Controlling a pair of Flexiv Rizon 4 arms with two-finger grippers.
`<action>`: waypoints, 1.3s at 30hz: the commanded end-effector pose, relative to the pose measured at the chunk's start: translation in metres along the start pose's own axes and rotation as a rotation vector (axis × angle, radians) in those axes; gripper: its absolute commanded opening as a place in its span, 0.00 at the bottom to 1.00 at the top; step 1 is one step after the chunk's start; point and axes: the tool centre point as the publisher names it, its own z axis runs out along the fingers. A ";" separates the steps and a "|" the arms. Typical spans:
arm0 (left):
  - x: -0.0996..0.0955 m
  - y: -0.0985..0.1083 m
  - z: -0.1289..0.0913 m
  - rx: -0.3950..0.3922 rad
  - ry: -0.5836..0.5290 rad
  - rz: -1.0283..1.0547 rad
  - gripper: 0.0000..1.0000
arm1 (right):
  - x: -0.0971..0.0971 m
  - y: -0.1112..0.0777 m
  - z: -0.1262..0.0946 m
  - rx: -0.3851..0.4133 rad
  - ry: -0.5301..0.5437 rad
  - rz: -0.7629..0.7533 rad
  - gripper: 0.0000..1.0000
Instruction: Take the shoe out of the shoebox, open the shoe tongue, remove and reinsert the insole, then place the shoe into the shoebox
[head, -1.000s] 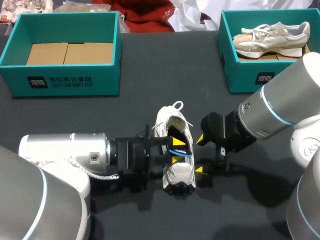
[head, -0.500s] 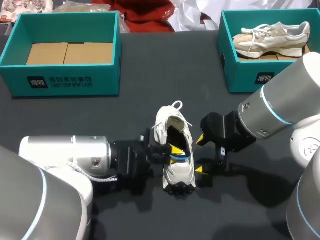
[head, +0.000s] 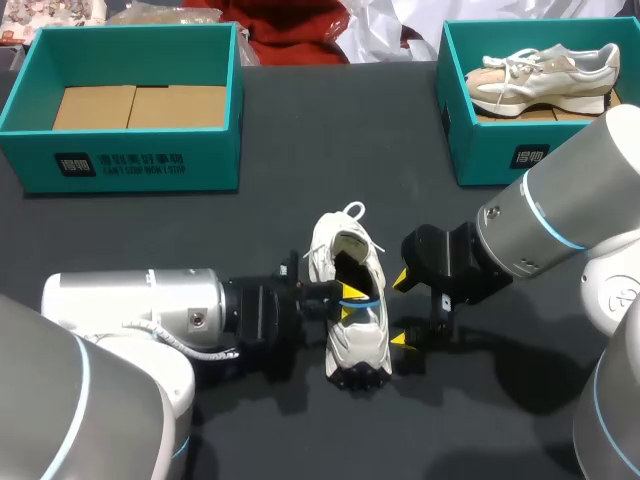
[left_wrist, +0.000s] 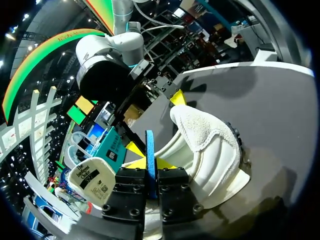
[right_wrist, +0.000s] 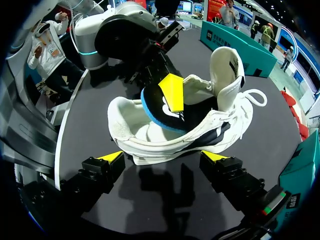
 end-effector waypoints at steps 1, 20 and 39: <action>-0.004 -0.003 -0.011 0.015 0.006 -0.008 0.11 | 0.002 -0.001 0.001 -0.001 -0.003 0.000 1.00; -0.005 -0.035 -0.012 0.100 0.082 0.003 0.31 | 0.002 -0.001 0.001 -0.001 -0.003 0.000 1.00; 0.002 0.009 0.010 -0.063 0.131 0.026 0.00 | 0.002 -0.001 0.001 -0.001 -0.003 0.000 1.00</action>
